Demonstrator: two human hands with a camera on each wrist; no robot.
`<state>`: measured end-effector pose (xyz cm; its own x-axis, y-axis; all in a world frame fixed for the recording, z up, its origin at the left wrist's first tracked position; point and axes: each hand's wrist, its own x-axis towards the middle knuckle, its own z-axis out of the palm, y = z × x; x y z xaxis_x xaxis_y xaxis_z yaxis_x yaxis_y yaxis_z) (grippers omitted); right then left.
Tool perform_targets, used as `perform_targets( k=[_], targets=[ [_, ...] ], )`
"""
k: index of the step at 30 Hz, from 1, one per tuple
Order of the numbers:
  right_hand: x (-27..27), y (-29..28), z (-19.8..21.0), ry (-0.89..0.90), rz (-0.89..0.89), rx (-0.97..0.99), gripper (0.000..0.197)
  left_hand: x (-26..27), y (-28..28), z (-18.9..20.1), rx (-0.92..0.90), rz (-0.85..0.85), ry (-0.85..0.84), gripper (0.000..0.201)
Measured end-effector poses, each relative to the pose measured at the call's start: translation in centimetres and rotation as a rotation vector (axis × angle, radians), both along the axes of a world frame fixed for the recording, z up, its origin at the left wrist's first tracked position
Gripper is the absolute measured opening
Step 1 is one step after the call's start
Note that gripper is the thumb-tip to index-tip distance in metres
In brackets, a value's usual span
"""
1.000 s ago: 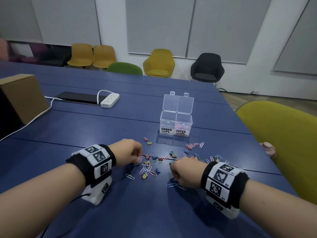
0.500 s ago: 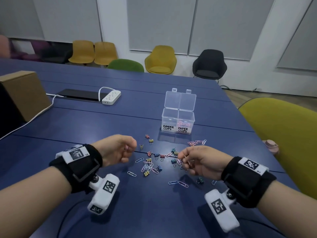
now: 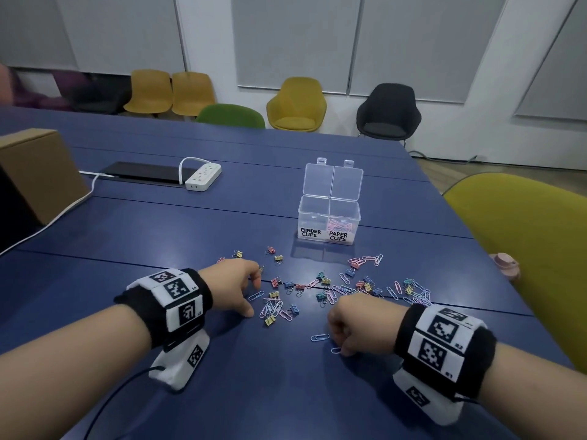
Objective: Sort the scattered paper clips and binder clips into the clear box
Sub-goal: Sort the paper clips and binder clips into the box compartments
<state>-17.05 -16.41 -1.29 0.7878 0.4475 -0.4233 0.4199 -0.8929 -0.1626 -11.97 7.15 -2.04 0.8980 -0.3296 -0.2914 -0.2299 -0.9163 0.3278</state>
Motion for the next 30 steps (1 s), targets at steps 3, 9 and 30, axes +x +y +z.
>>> perform_targets(
  k=[3, 9, 30],
  targets=[
    [-0.2, 0.9, 0.5, -0.022, 0.042, 0.044, 0.016, 0.3, -0.6, 0.0, 0.038, -0.004, -0.012, 0.037],
    [0.5, 2.1, 0.5, -0.082, 0.059, 0.044, 0.023, 0.7, -1.1, -0.3, 0.039, 0.019, -0.010, 0.018],
    [0.8, 2.7, 0.5, -0.032, 0.129, -0.098, 0.015, -0.3, -1.7, -0.2, 0.268, -0.049, 0.025, 0.018]
  ],
)
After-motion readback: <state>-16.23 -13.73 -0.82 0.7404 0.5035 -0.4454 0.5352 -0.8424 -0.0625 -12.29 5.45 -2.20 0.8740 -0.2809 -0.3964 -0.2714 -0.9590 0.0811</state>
